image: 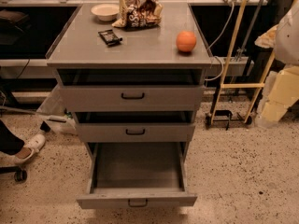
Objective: Place orange into bottom drawer
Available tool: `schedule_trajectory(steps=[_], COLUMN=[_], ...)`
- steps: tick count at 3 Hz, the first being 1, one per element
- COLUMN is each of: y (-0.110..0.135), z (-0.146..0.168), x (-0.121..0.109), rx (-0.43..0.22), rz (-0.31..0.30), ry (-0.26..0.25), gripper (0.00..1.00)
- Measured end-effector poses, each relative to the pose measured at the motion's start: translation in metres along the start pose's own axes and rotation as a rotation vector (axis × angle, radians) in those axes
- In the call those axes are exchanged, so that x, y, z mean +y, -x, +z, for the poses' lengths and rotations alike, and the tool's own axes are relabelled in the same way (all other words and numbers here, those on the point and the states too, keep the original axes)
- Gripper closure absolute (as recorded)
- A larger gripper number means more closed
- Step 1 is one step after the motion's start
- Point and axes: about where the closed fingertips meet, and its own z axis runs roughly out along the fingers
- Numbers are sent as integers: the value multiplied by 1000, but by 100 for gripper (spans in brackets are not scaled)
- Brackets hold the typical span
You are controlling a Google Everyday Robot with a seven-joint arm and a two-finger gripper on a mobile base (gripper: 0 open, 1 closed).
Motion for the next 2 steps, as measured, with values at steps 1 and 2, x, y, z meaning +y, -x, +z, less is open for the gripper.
schedule_trajectory(steps=[1, 2], y=[0, 2], z=[0, -3], x=[0, -14], rx=[0, -47], rz=[0, -1], ry=[0, -23], gripper=[0, 0])
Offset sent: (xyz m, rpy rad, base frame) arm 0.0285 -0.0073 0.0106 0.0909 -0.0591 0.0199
